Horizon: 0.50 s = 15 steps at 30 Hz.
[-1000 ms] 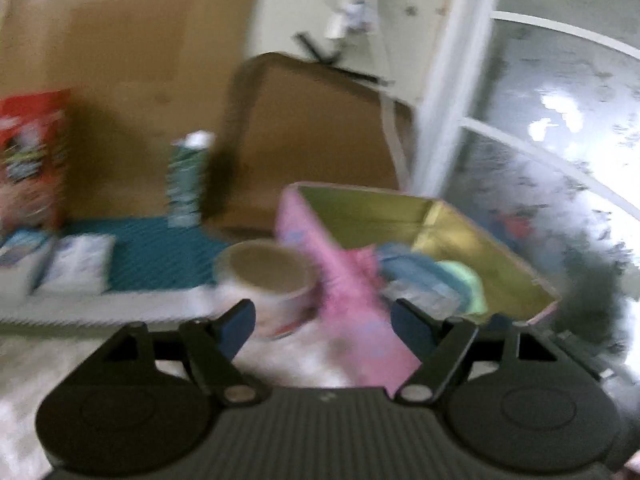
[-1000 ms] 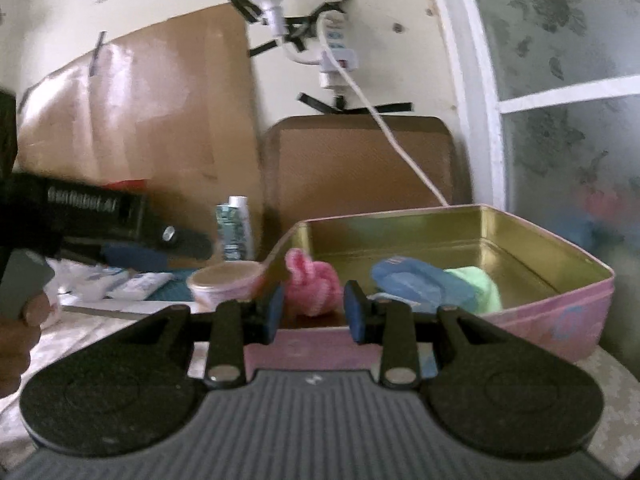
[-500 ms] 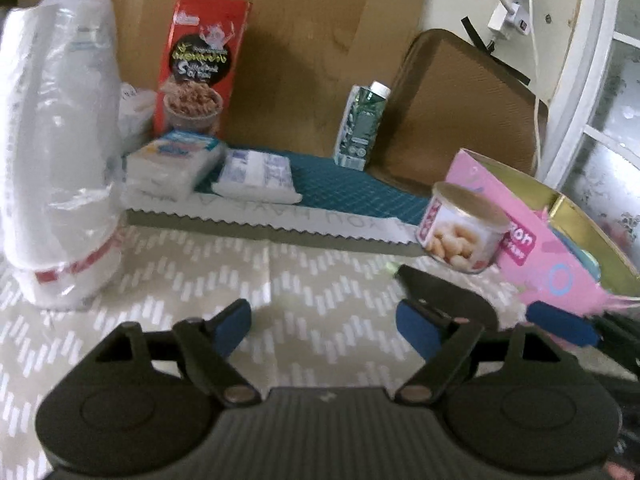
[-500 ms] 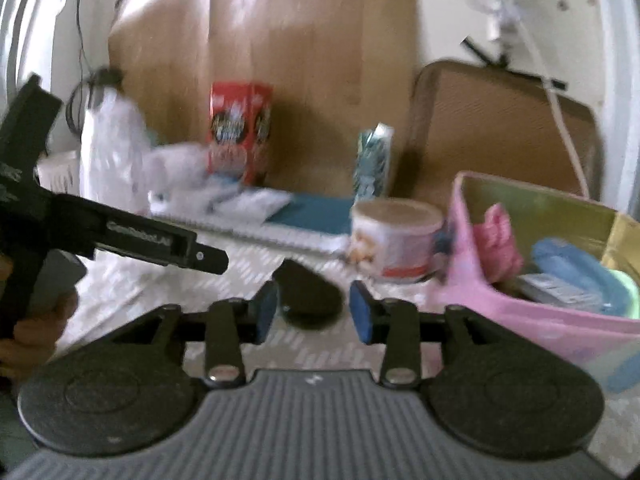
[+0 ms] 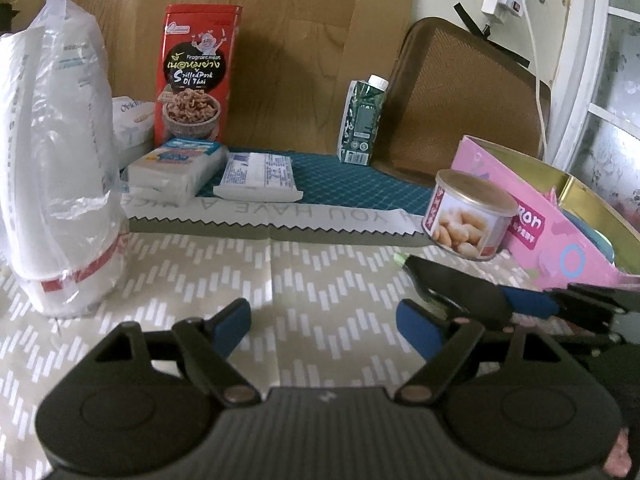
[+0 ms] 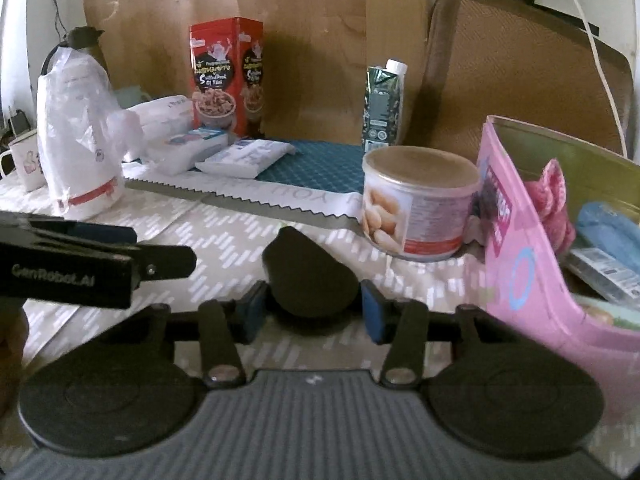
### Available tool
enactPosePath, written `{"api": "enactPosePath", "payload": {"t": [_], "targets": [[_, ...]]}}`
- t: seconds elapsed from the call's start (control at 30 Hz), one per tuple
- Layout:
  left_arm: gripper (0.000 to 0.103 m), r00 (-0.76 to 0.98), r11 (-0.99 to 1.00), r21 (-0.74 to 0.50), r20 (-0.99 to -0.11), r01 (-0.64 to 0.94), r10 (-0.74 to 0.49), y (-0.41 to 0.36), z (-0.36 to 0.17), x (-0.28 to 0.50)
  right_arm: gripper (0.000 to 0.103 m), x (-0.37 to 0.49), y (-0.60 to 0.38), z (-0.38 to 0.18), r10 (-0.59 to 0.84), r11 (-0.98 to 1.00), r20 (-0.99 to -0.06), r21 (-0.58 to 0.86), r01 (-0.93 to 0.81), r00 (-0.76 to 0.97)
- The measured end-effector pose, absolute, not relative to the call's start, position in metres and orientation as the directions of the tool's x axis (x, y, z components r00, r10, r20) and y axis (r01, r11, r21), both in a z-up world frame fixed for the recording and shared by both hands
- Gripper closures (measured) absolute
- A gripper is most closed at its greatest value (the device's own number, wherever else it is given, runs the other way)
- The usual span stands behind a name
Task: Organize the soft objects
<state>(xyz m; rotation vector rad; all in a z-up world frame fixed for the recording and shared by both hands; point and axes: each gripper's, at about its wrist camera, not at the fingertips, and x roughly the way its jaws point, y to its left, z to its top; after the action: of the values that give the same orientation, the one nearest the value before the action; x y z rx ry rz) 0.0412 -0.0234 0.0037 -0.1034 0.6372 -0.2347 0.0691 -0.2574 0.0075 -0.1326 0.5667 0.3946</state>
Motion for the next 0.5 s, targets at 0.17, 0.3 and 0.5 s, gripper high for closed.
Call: {"api": "enactPosePath", "payload": {"t": [0.17, 0.3, 0.5], "targets": [[0.019, 0.778, 0.970, -0.156, -0.580, 0.186, -0.243, -0.024, 0.004, 0.042, 0.051, 0.052, -0.259, 0.008, 0.336, 0.915, -0.543, -0.007, -0.404, 0.770], [0.019, 0.778, 0.972, -0.148, -0.582, 0.185, -0.237, -0.026, 0.004, 0.041, 0.051, 0.027, -0.266, 0.007, 0.353, 0.910, -0.540, 0.008, -0.414, 0.764], [0.019, 0.778, 0.975, -0.124, -0.588, 0.185, -0.222, -0.028, 0.003, 0.042, 0.051, -0.005, -0.266, 0.001, 0.349, 0.910, -0.514, -0.013, -0.414, 0.783]]}}
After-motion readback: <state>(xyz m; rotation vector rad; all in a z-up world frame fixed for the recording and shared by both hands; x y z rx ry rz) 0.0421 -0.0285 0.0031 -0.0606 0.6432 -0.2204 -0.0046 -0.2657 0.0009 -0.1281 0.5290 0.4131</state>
